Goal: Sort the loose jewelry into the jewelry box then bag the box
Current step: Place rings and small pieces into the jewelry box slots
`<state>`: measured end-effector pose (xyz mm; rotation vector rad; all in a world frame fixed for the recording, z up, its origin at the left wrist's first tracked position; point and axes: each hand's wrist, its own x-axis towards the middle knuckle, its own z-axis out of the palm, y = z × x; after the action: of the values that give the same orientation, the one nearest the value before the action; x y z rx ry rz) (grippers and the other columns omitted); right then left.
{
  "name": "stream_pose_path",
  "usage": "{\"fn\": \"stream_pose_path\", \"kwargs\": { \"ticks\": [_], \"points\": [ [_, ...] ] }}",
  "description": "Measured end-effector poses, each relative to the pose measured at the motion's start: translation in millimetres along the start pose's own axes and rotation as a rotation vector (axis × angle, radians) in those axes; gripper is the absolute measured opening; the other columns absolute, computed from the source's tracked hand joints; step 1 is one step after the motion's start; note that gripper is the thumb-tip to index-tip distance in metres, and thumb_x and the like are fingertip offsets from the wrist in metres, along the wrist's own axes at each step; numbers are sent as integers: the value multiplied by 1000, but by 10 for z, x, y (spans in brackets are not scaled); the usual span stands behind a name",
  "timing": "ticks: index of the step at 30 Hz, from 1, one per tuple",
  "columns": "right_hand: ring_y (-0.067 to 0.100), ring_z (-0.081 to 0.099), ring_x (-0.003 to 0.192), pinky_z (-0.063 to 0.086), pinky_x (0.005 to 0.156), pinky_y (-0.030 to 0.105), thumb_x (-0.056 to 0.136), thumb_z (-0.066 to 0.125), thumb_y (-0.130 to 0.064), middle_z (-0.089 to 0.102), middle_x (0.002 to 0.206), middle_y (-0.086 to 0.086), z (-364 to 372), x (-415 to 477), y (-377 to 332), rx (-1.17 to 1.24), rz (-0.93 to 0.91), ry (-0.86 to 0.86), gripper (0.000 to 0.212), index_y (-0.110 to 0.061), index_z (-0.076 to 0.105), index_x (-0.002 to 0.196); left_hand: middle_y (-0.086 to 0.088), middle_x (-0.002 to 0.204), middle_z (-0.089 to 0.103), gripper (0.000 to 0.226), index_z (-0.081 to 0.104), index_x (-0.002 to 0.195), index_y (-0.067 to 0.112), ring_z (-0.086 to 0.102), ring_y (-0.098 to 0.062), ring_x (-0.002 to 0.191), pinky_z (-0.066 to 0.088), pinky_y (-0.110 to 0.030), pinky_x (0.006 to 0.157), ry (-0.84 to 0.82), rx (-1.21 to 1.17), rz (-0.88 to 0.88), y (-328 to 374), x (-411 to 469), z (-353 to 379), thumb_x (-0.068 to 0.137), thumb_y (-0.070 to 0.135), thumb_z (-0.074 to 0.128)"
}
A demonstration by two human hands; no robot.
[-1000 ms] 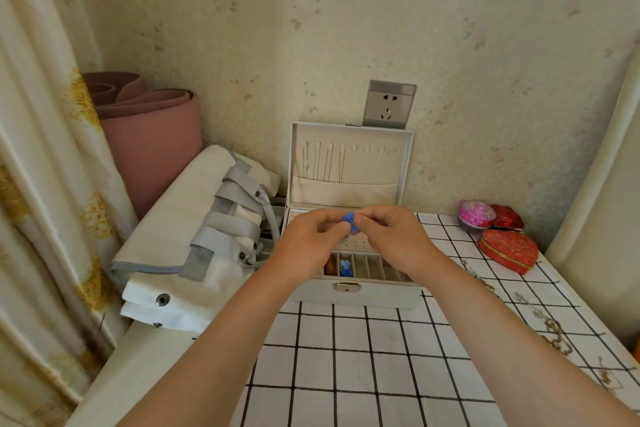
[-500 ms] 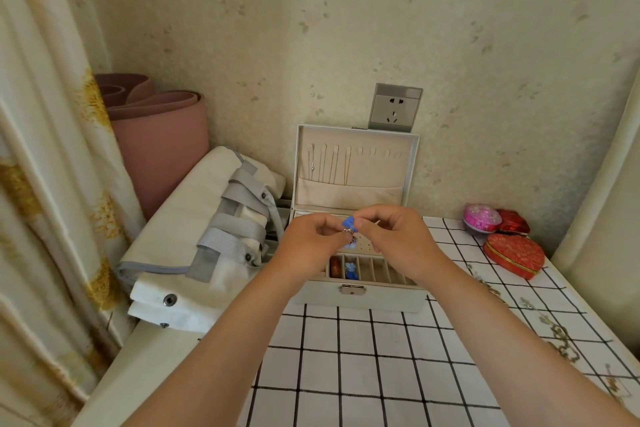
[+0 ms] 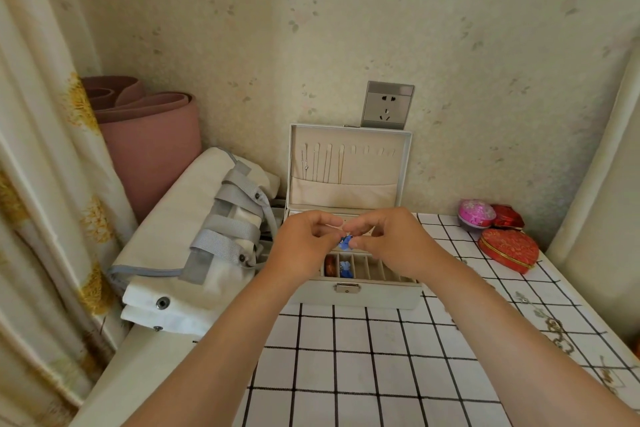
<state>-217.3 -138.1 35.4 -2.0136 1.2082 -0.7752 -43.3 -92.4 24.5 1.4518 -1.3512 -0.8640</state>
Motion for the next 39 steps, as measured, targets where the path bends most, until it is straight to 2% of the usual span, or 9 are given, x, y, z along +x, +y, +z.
{"fn": "stream_pose_path", "kwargs": {
  "ticks": [4,7,11,14,20,25,28,33,39],
  "points": [
    [-11,57,67,41,68,9,90,72,-15,71,91,-18,1,-3,45,-167,-8,-35,19,-28,78,102,12,91,72,15,69,99,32,66,-5,86,55,-28,83,-20,193,16,-64,11,48,91,19,67],
    [-2,57,81,50,81,26,92,68,-21,66,97,-17,15,0,93,-343,-49,-37,15,-31,77,100,16,96,68,16,71,101,35,61,-3,89,53,-27,82,-94,560,92,-110,-36,61,92,25,64],
    [1,54,78,51,79,32,93,68,-22,61,95,-15,39,17,129,-416,-132,-32,15,-34,75,98,15,91,59,14,73,100,38,52,-9,102,50,-31,80,-136,747,207,-135,-61,64,90,36,64],
    [8,57,85,49,77,31,95,64,-22,62,97,-12,74,16,113,-484,-185,-74,18,-34,76,100,16,83,53,15,76,101,38,49,-10,101,47,-29,80,-173,742,216,-150,-56,26,91,35,64],
    [15,61,89,50,74,34,95,63,-20,64,97,-7,149,21,130,-603,-258,-171,20,-33,78,98,10,79,69,12,79,93,37,62,-10,78,55,-31,75,-296,632,180,-166,-38,-60,87,33,69],
    [13,62,94,47,76,27,96,62,-20,71,102,-8,158,6,104,-635,-211,-164,23,-35,77,104,17,82,64,16,76,99,34,61,-6,81,54,-30,79,-237,656,152,-160,-44,-84,88,28,66],
    [11,63,92,43,74,23,93,65,-25,74,101,-11,160,-15,109,-637,-182,-82,19,-35,77,103,13,96,65,23,70,108,32,59,-9,92,54,-32,84,-170,701,168,-181,-51,-65,90,22,63],
    [9,61,97,47,78,25,87,66,-21,65,110,-13,144,-30,143,-594,-148,-123,19,-31,78,97,10,101,65,23,70,109,37,56,-11,100,53,-36,85,-172,735,226,-204,-63,-31,89,28,63],
    [6,55,95,36,68,17,84,62,-23,59,109,-17,137,-18,155,-551,-107,-174,22,-33,78,94,8,100,64,20,71,109,36,51,-14,102,50,-37,85,-137,746,280,-220,-101,54,93,40,60]
  ]
}}
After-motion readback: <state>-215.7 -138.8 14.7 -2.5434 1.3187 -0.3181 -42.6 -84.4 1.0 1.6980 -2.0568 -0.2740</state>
